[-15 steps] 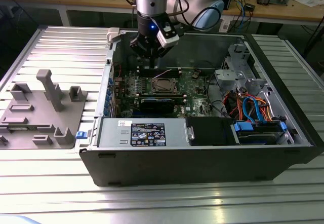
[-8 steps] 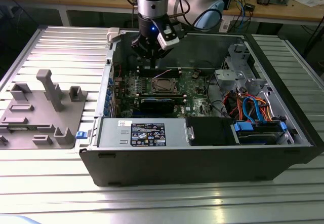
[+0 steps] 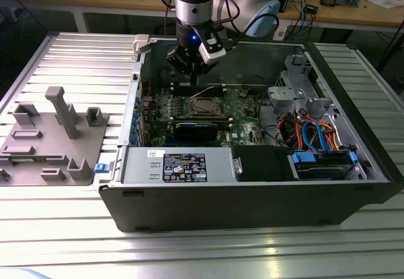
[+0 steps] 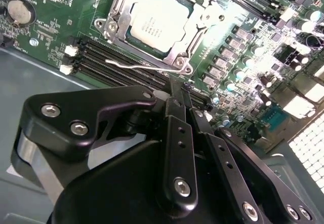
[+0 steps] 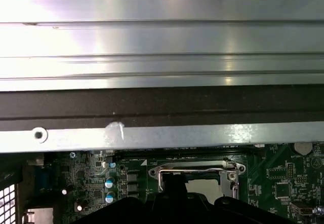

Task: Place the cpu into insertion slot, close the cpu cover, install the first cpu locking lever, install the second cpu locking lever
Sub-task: 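Install the first cpu locking lever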

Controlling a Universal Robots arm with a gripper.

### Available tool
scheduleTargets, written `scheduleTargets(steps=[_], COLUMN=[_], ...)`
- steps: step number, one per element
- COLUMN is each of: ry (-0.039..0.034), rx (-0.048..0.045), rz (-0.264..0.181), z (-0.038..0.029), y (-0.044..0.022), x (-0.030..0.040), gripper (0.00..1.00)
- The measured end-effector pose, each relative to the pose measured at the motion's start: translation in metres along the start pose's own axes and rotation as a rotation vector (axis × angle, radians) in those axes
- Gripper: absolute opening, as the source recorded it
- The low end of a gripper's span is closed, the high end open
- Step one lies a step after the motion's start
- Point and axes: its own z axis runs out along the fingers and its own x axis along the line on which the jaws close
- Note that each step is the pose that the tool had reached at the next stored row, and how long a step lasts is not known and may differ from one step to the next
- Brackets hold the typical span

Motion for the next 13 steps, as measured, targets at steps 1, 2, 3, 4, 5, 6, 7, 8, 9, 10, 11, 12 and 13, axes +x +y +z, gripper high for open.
scheduleTargets(steps=[1,2,3,4,5,6,7,8,9,10,11,12,13], ry=[-0.0004,-0.0004,-0.0002,-0.0003,-0.0004,-0.0003,-0.0002,-0.0004,-0.0005,-0.0006,-0.0006,-0.0006,-0.0006], rx=[0.0,-0.0008,-0.0009,-0.0011,-0.0011,-0.0011,-0.0009,-0.0006,-0.0001,-0.0001,0.0,-0.0001,-0.0001], rz=[0.018,0.018,0.018,0.018,0.018,0.018,0.018,0.026,0.036,0.038,0.038,0.038,0.038], z=[0.001,0.0019,0.0029,0.0035,0.0039,0.0042,0.0048,0.006,0.0066,0.0075,0.0084,0.0091,0.0096], y=[0.0,0.0001,0.0002,0.0004,0.0004,0.0005,0.0006,0.0006,0.0006,0.0007,0.0009,0.001,0.0011], x=[-0.0004,-0.001,-0.0023,-0.0035,-0.0044,-0.0051,-0.0062,-0.0069,-0.0074,-0.0086,-0.0102,-0.0113,-0.0119], gripper=[0.11,0.11,0.11,0.11,0.11,0.11,0.11,0.11,0.11,0.11,0.11,0.11,0.11])
